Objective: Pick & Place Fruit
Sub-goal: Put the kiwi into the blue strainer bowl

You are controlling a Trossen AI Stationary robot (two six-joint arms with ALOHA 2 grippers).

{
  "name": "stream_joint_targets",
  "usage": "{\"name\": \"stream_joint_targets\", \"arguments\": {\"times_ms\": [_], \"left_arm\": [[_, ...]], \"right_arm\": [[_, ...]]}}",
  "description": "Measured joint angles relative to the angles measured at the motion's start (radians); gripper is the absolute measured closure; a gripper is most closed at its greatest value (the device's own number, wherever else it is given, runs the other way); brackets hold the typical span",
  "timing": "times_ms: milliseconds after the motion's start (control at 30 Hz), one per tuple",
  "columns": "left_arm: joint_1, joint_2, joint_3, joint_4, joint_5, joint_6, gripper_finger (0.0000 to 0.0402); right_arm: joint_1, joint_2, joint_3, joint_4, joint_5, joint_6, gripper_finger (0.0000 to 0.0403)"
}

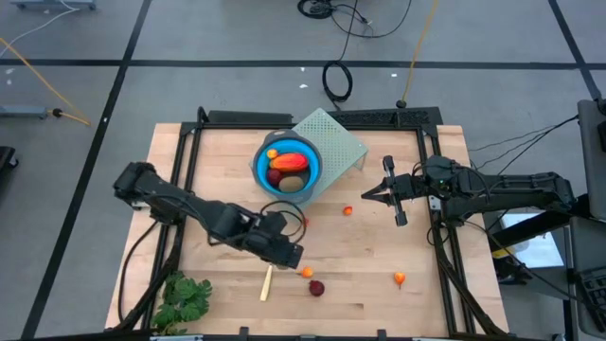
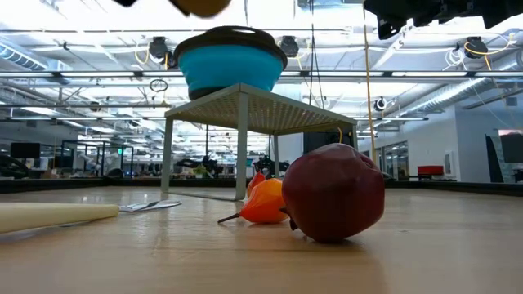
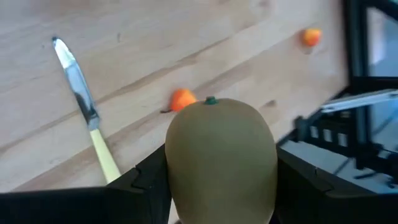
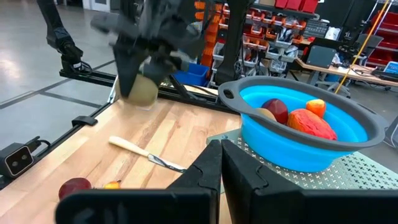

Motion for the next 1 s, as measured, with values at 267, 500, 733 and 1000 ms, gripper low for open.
{"name": "stream_joint_targets", "arguments": {"times_ms": [267,500,733,1000], "left_arm": [[-0.012,-0.064,0.000,0.001,-0.007,-0.001,0.0187],[-0.014,-0.063,0.000,0.001,0.002,0.000,0.0186],[-0.021,-0.063,0.000,0.011,-0.101,0.132,0.0186],[-0.055,-0.063,0.000,0.116,-0.311,0.533,0.0186]], "right_arm": [[0.000,0.000,0.000,0.000,0.000,0.000,0.0399],[0.000,0.000,0.000,0.001,0.000,0.000,0.0399],[0.000,0.000,0.000,0.016,0.000,0.000,0.0399],[0.000,0.000,0.000,0.016,0.000,0.000,0.0399]]}}
